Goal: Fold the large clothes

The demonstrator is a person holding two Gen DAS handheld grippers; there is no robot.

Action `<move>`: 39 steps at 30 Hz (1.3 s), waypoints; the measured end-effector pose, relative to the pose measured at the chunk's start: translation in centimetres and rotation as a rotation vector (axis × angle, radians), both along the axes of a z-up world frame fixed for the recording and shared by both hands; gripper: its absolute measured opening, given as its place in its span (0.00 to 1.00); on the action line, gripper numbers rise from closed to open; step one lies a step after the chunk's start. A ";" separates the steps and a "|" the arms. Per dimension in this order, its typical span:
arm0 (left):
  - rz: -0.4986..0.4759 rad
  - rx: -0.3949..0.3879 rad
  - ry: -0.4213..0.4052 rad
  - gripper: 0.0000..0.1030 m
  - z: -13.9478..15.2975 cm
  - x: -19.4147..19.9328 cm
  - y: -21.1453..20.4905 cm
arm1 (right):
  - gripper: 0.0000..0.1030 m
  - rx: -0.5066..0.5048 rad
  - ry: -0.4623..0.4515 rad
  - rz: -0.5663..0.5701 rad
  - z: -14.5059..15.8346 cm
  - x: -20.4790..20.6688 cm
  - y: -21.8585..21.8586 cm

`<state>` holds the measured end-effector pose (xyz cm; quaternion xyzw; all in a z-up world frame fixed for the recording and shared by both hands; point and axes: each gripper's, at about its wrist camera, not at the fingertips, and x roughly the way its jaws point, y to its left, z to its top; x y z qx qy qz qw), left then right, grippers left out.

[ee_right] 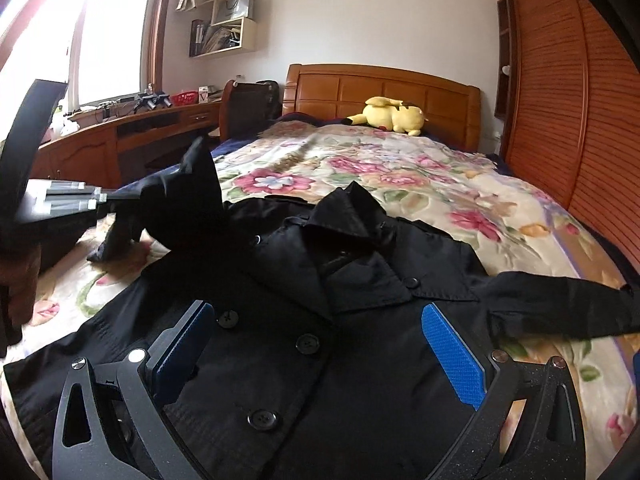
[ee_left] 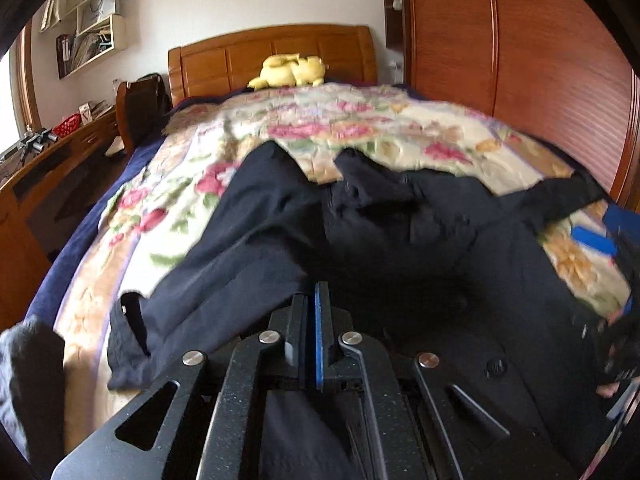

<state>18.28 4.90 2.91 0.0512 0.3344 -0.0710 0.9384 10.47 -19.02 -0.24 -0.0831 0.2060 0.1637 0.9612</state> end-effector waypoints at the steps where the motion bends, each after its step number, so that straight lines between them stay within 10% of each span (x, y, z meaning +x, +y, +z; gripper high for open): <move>1: -0.001 0.000 0.017 0.02 -0.5 -0.4 -0.1 | 1.00 0.003 0.003 0.001 0.0 0.1 0.2; 11: 0.007 -0.047 0.038 0.39 -0.4 -5.7 2.4 | 1.00 0.017 0.001 0.067 0.3 -0.4 0.3; 16: 0.042 -0.036 0.021 0.73 -0.1 -6.2 5.1 | 1.00 0.026 -0.006 0.114 0.5 -0.6 0.9; 39: 0.375 -0.045 0.169 0.77 -8.5 0.9 19.5 | 1.00 -0.052 0.077 0.268 -1.5 1.5 4.0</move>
